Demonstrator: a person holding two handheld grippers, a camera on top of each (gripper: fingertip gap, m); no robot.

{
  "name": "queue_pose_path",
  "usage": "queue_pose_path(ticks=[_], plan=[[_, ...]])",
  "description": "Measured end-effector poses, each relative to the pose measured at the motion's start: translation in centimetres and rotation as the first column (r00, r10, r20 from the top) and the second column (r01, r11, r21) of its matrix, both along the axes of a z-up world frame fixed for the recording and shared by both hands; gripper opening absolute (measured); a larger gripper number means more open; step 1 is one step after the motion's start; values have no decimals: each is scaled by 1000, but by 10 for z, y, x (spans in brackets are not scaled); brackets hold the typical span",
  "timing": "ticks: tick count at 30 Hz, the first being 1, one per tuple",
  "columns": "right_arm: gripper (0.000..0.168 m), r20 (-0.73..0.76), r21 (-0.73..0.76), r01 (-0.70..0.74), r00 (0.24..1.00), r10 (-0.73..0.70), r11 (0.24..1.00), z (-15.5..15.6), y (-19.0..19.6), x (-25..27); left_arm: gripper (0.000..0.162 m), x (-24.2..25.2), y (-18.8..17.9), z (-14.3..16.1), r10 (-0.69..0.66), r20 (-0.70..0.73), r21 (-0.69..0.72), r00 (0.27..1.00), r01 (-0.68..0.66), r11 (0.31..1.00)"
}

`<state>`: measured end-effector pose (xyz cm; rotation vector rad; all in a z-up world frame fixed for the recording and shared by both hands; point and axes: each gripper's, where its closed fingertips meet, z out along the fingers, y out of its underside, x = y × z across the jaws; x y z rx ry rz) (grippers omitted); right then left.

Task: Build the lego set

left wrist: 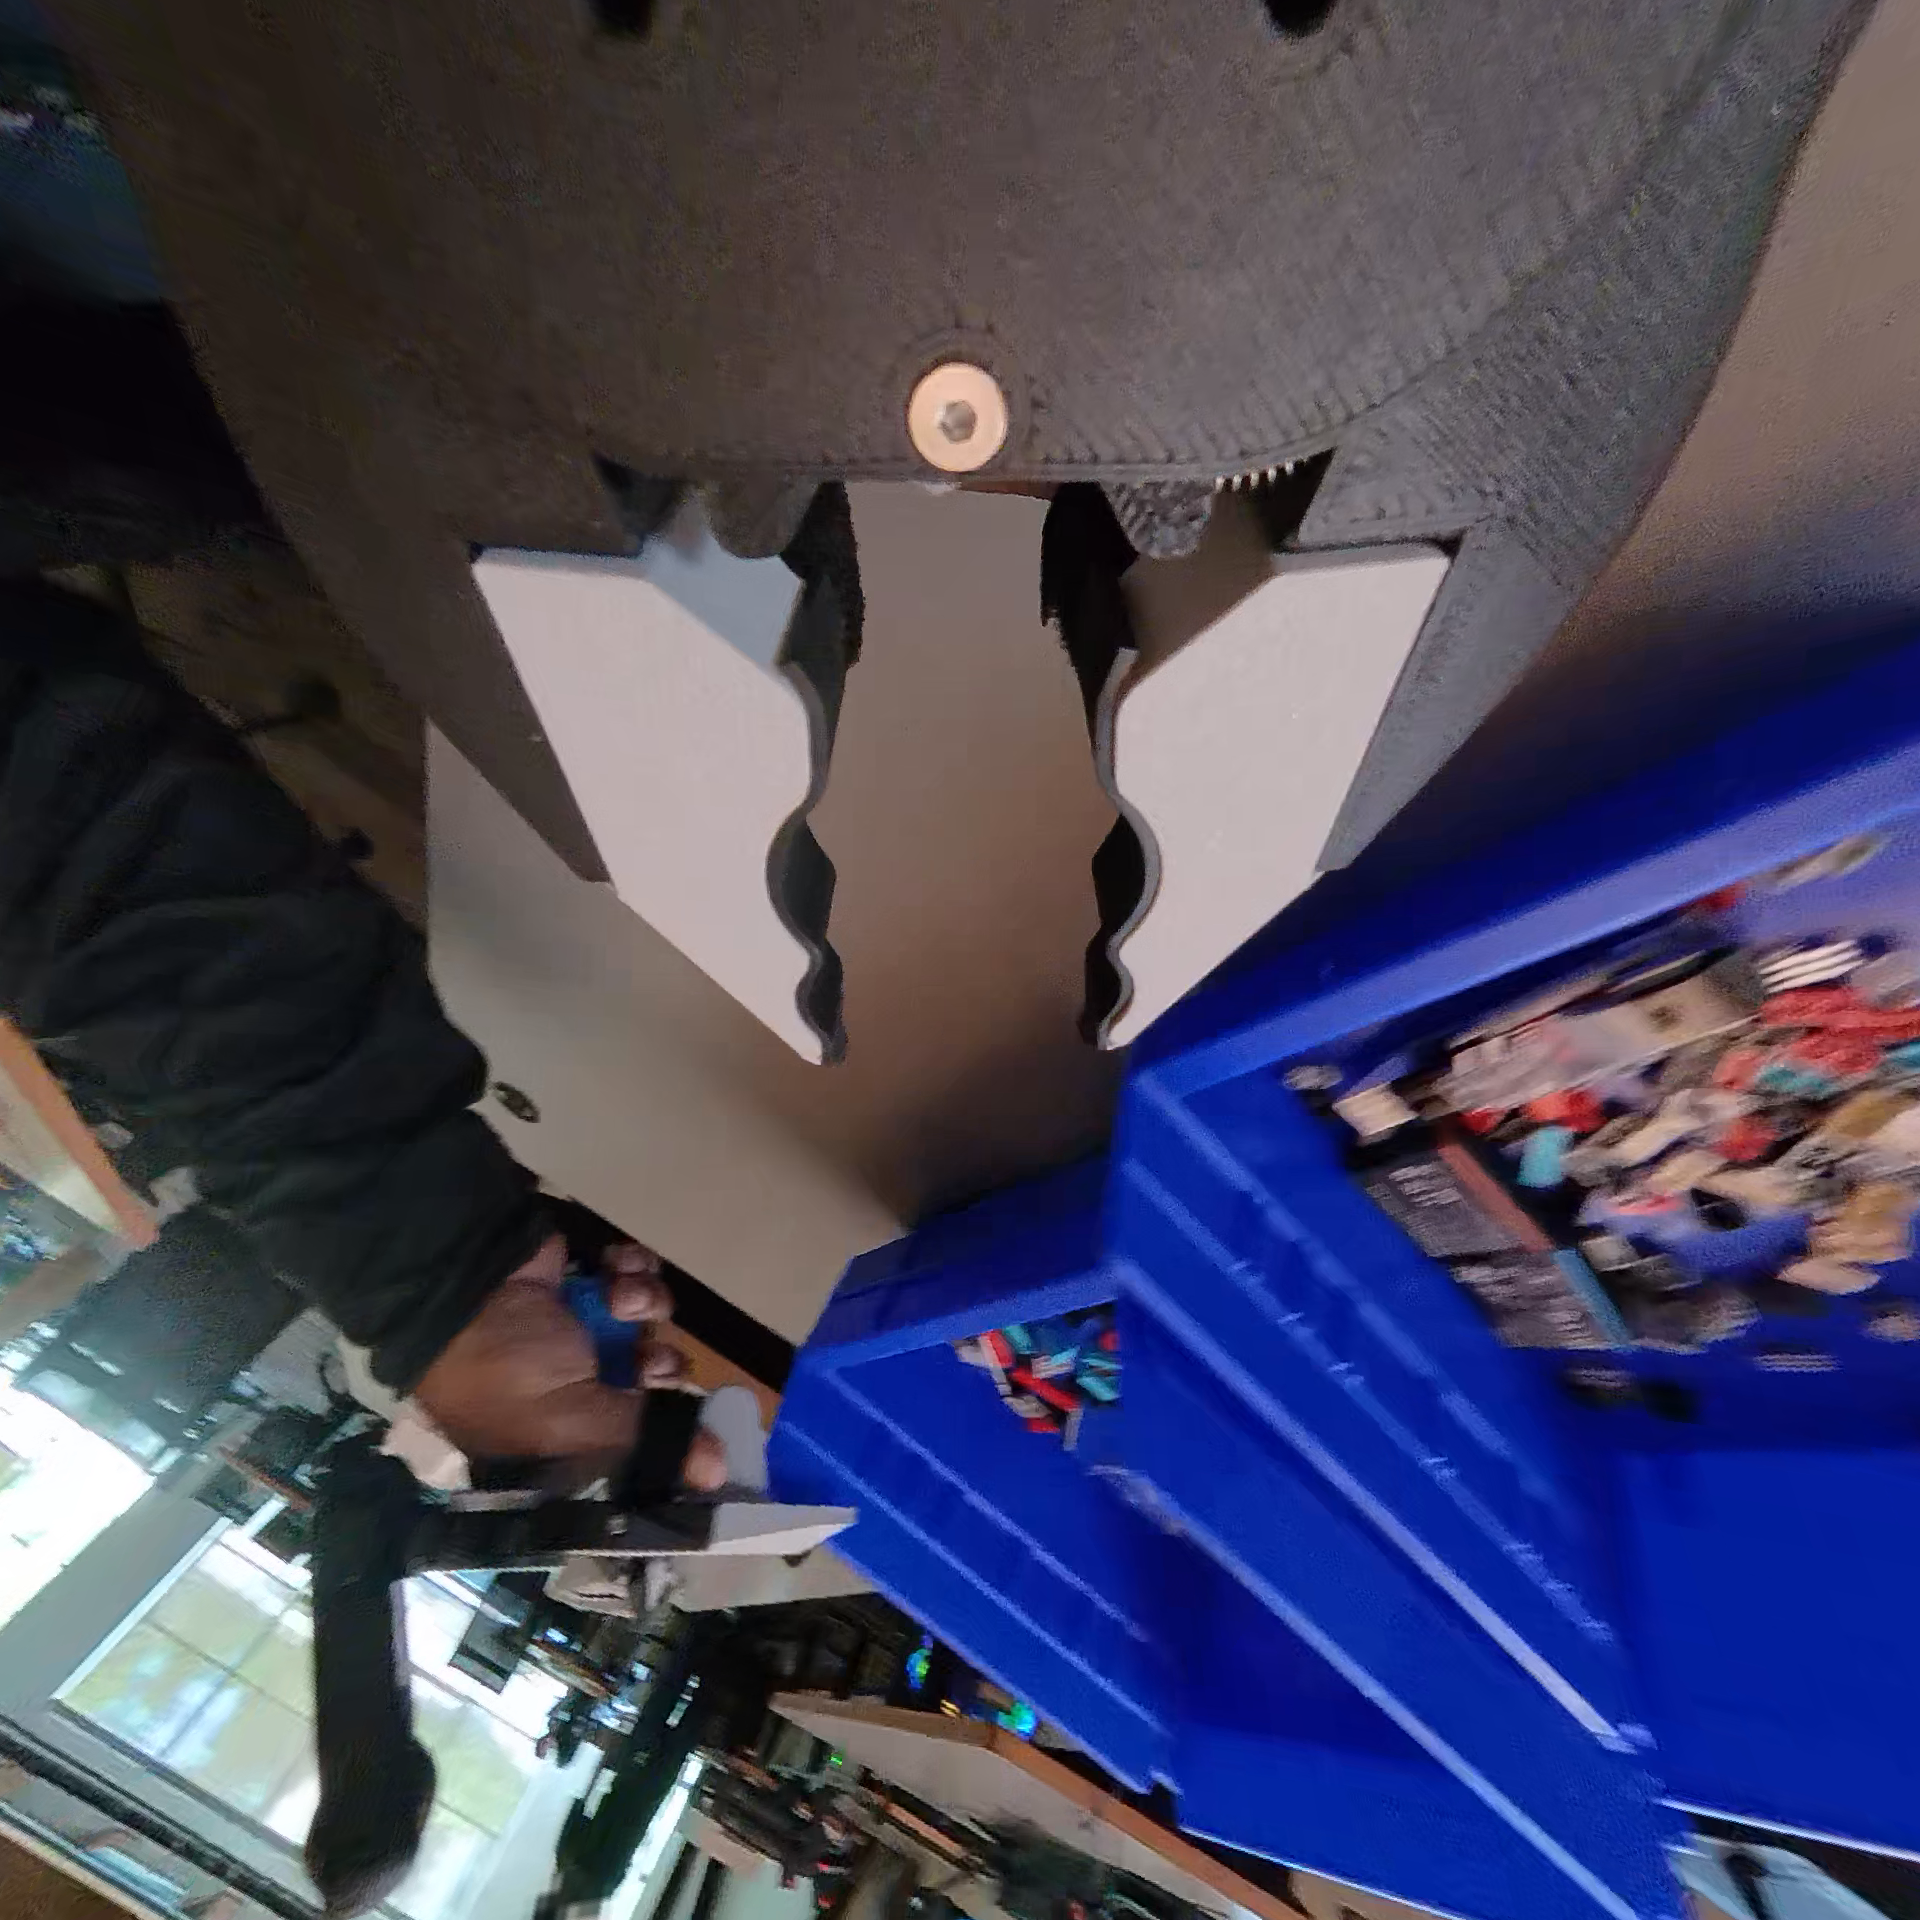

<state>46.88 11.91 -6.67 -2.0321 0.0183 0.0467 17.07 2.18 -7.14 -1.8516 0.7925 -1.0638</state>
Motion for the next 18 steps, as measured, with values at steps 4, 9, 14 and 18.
queue_pose_path(ticks=[4, 9, 14, 18], plan=[[8, -33, 18, -66, 997, 67, 998, -3, 4, -9, 47, 54, -3, 2, -63, -13, -52, 998, 63, 997], [6, 21, 22, -30, 999, 29, 999, -2, -9, 5, 47, 86, 10, 4, -24, -76, -23, 997, 22, 999], [5, 18, 44, 29, 999, -30, 999, -1, -38, 24, 48, 113, 28, 7, 40, -121, -7, 992, -41, 999], [5, -9, 46, 21, 1000, -20, 999, -1, -56, 29, 46, 132, 44, 5, 89, -170, 16, 981, -88, 996]])
